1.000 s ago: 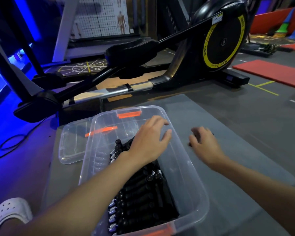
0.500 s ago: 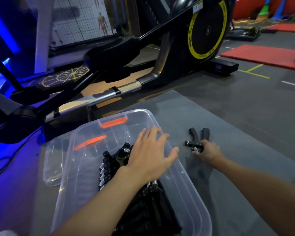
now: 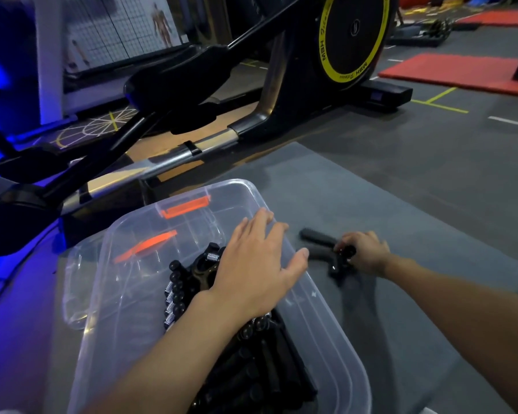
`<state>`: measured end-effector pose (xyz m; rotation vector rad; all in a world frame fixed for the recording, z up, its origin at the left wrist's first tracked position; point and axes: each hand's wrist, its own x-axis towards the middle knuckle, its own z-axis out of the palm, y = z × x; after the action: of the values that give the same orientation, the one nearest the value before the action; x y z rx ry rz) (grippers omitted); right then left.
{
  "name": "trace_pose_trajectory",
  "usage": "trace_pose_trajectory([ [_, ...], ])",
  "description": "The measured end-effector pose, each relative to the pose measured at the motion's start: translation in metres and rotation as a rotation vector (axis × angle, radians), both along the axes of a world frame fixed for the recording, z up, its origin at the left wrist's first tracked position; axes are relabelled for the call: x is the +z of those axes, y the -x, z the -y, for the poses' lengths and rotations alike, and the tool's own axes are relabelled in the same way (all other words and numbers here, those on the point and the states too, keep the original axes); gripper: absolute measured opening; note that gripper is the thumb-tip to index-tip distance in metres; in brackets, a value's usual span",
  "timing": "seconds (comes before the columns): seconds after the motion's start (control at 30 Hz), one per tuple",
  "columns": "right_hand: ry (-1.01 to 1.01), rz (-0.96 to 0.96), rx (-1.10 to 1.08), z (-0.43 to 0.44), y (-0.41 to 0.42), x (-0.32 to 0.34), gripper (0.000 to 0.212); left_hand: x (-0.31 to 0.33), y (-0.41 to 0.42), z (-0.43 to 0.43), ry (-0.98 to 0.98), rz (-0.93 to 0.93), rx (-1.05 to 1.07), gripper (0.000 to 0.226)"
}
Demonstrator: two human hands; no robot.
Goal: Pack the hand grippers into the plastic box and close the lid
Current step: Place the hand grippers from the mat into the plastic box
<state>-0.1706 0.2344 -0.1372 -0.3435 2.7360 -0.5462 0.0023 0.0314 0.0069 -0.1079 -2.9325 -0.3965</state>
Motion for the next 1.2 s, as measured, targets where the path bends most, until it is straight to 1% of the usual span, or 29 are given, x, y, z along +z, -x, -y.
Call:
trace_pose_trajectory([
  [0.03, 0.027, -0.022, -0.008, 0.002, -0.001, 0.001, 0.05, 0.0, 0.0, 0.0, 0.0, 0.004, 0.001, 0.059],
  [0.1, 0.147, -0.036, -0.122, 0.006, -0.007, 0.0, 0.056, 0.0, 0.0, 0.0, 0.003, 0.008, 0.002, 0.058],
  [0.13, 0.173, -0.015, -0.169, 0.008, -0.012, -0.002, 0.063, 0.001, 0.0, -0.001, 0.004, 0.008, 0.002, 0.058],
  [0.2, 0.101, 0.014, -0.14, 0.009, -0.024, -0.008, 0.083, 0.001, 0.0, -0.001, 0.006, 0.009, 0.002, 0.057],
  [0.27, 0.004, 0.002, -0.042, 0.006, -0.034, -0.016, 0.106, 0.002, 0.0, -0.001, 0.007, 0.015, 0.006, 0.057],
  [0.33, -0.048, -0.036, 0.02, -0.001, -0.035, -0.022, 0.118, 0.002, 0.0, -0.002, 0.009, 0.021, 0.008, 0.058],
  [0.4, 0.058, -0.023, -0.002, -0.008, -0.03, -0.022, 0.119, 0.002, -0.001, -0.002, 0.008, 0.025, 0.01, 0.058],
  [0.5, 0.225, 0.044, -0.007, -0.013, -0.024, -0.015, 0.108, 0.002, -0.001, -0.002, 0.012, 0.033, 0.014, 0.057],
  [0.57, 0.267, -0.049, -0.047, -0.018, -0.023, -0.018, 0.097, 0.002, 0.0, -0.002, 0.015, 0.033, 0.017, 0.056],
  [0.63, 0.267, -0.159, -0.158, -0.022, -0.029, -0.022, 0.085, 0.002, 0.0, -0.003, 0.01, 0.031, 0.018, 0.056],
  [0.67, 0.251, -0.167, -0.211, -0.022, -0.034, -0.022, 0.082, 0.002, 0.0, -0.003, 0.007, 0.03, 0.016, 0.056],
  [0.7, 0.227, -0.153, -0.24, -0.021, -0.04, -0.023, 0.085, 0.001, 0.0, -0.004, 0.004, 0.029, 0.016, 0.056],
  [0.73, 0.206, -0.132, -0.245, -0.017, -0.046, -0.024, 0.093, 0.001, -0.001, -0.004, 0.001, 0.029, 0.016, 0.056],
  [0.8, 0.174, -0.113, -0.212, -0.008, -0.059, -0.024, 0.111, 0.001, -0.001, -0.004, 0.001, 0.026, 0.017, 0.056],
  [0.87, 0.132, -0.135, -0.178, 0.0, -0.068, -0.027, 0.123, 0.002, -0.001, -0.004, 0.008, 0.03, 0.013, 0.056],
  [0.97, 0.121, -0.206, -0.216, 0.006, -0.079, -0.031, 0.126, 0.003, -0.001, -0.004, 0.01, 0.037, 0.014, 0.056],
  [1.03, 0.128, -0.213, -0.247, 0.008, -0.082, -0.032, 0.129, 0.003, -0.001, -0.005, 0.01, 0.04, 0.013, 0.056],
  [1.1, 0.124, -0.21, -0.232, 0.008, -0.085, -0.032, 0.132, 0.004, -0.001, -0.004, 0.004, 0.045, 0.014, 0.056],
  [1.2, 0.148, -0.22, -0.212, 0.003, -0.086, -0.029, 0.127, 0.004, -0.001, -0.004, 0.001, 0.046, 0.01, 0.055],
])
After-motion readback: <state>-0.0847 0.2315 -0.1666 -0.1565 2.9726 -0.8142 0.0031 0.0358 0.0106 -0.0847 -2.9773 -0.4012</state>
